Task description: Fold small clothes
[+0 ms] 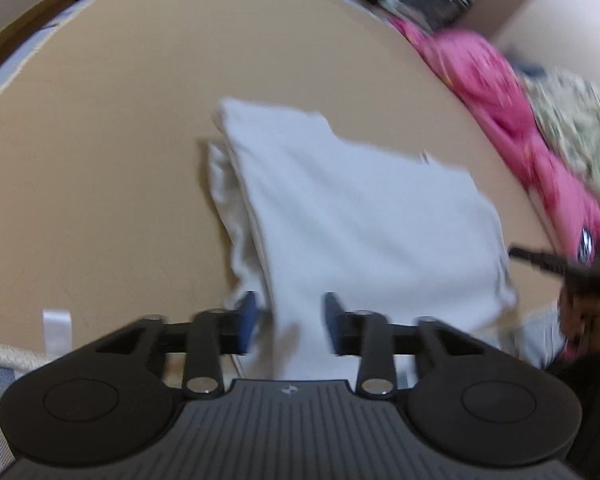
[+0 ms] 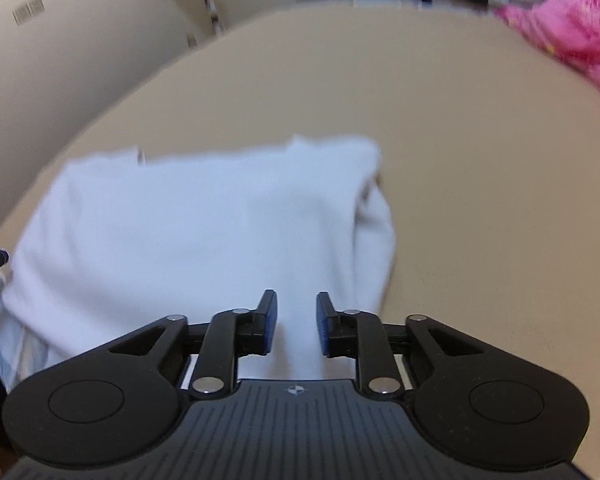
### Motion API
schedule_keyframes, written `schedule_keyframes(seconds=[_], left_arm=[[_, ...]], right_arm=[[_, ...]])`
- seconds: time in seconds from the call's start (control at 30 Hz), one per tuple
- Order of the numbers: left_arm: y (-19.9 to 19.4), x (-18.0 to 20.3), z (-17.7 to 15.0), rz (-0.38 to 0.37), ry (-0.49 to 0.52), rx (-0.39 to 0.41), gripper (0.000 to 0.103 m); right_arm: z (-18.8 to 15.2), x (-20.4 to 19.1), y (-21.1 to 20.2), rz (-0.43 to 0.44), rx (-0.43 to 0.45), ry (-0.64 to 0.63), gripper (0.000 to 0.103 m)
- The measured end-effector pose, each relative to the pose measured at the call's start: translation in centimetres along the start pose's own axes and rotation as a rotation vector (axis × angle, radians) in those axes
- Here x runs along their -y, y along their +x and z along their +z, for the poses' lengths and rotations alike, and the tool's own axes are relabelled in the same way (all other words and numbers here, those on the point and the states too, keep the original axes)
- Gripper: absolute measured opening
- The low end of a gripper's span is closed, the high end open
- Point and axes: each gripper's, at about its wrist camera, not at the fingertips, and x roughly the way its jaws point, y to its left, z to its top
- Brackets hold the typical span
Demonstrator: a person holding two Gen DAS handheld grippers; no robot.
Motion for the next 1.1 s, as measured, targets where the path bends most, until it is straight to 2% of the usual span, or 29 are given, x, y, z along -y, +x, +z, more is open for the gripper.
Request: schedule_keyframes(seconds=[0.13, 0.23, 0.37, 0.4, 0.43, 0.47, 0.5, 0.57, 0.7, 0.77, 0.8, 0.83, 1.0, 1.1], left_arm=[[1.4, -1.5, 1.6, 0.013, -0.092, -0.016, 0.063], [2.7, -2.2, 2.3, 0.024, -0.134, -0.047, 0.066], [4.1, -3.0, 2.6, 0.000, -0.172, -0.080, 0.067], [4.2, -3.2, 2.7, -0.004, -0.177, -0.086, 0.067], [4.5, -3.3, 2.7, -0.006, -0.179, -0.093, 0.067], [5.1, -3.3, 2.8, -0.008, -0.180, -0.100, 0.067], [5.5, -3.3, 2.7, -0.009, -0.178, -0.104, 0.068], [6.3, -3.0, 2.8, -0.013, -0.163, -0.105, 0.072], [7.1, -2.3, 2.6, 0.004, -0.137, -0.093, 0.074], [7.2, -1.4, 2.4, 0.018, -0.102, -0.085, 0.068], [7.3, -1.1, 2.3, 0.021, -0.090, -0.081, 0.055], [7.4, -0.7, 2.2, 0.021, -0.087, -0.080, 0.046], [7.7, -0.3, 1.9, 0.031, -0.113, -0.068, 0.023], [7.1, 0.1, 1.9, 0.032, -0.107, -0.052, 0.017]], right_arm=[[1.0, -0.3, 1.6, -0.025, 0.025, -0.010, 0.027], [1.6, -0.2, 3.0, -0.052, 0.012, -0.029, 0.027], [2.3, 0.6, 5.3, -0.077, -0.008, -0.025, 0.027], [2.3, 0.9, 5.8, -0.112, -0.027, -0.027, 0.027], [2.3, 1.4, 6.3, -0.185, -0.060, -0.026, 0.028], [2.3, 1.9, 7.0, -0.233, -0.093, -0.009, 0.031], [2.3, 2.9, 7.2, -0.245, -0.112, 0.048, 0.049], [2.8, 4.0, 6.6, -0.211, -0.092, 0.147, 0.047], [3.5, 3.2, 4.6, -0.220, 0.002, 0.114, 0.047], [3.5, 3.2, 3.7, -0.221, 0.037, 0.133, 0.047], [3.5, 3.3, 3.2, -0.218, 0.054, 0.153, 0.047], [3.6, 3.5, 2.7, -0.213, 0.072, 0.175, 0.047], [3.5, 4.3, 1.4, -0.187, 0.101, 0.219, 0.047], [3.3, 3.5, 1.3, -0.179, 0.089, 0.183, 0.047]])
